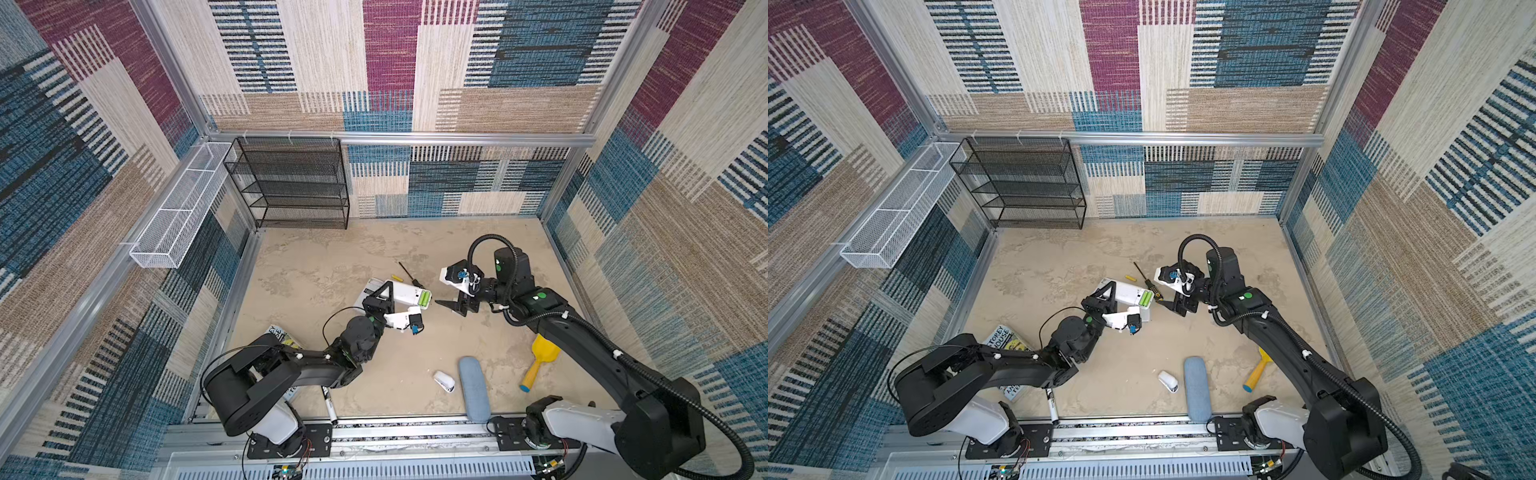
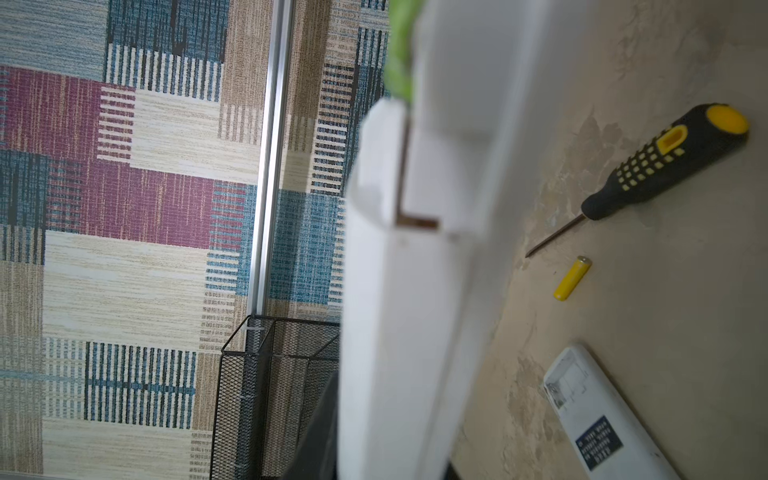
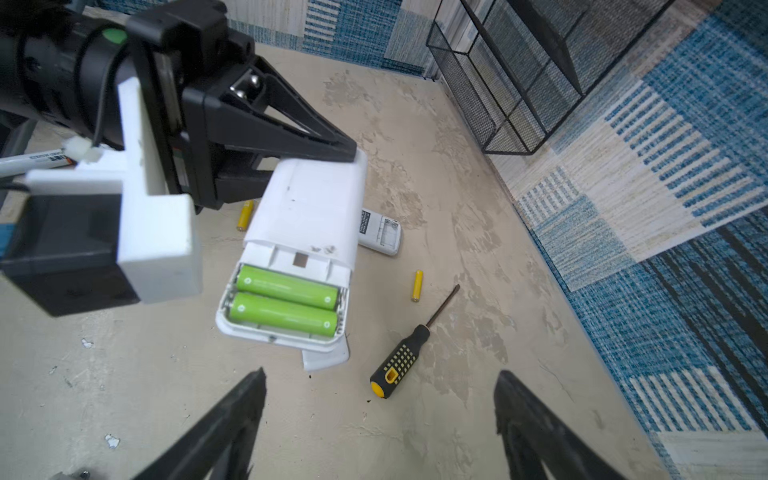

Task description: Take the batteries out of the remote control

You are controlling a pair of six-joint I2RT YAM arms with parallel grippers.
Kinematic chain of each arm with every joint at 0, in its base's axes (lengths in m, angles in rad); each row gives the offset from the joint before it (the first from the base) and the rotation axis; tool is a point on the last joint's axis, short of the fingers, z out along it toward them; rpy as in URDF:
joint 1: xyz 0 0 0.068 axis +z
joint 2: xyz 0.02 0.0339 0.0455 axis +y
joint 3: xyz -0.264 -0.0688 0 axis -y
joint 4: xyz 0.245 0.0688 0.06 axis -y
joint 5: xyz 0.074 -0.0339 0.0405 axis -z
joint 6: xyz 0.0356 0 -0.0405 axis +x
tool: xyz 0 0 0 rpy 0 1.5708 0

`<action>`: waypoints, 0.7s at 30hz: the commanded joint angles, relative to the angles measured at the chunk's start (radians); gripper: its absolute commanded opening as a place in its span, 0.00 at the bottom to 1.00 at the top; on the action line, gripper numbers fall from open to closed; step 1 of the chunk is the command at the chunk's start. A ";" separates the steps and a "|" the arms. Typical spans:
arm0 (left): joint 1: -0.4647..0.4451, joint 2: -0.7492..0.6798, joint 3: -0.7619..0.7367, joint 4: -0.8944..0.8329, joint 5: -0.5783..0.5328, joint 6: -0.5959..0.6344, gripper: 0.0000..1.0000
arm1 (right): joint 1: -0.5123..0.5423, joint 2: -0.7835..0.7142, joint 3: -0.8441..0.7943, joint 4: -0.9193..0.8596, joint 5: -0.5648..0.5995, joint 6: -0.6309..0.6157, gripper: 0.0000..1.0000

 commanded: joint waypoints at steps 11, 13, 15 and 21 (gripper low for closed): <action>0.000 -0.008 0.009 0.025 0.007 0.011 0.00 | 0.055 0.097 0.052 -0.040 -0.140 0.019 0.87; 0.000 -0.005 0.009 0.027 0.007 0.011 0.00 | 0.065 0.117 0.055 -0.028 -0.151 0.043 0.87; 0.000 -0.003 0.009 0.029 0.006 0.012 0.00 | 0.075 0.135 0.064 -0.014 -0.141 0.075 0.87; 0.000 -0.004 0.008 0.032 0.004 0.017 0.00 | 0.083 0.183 0.099 -0.004 -0.142 0.138 0.85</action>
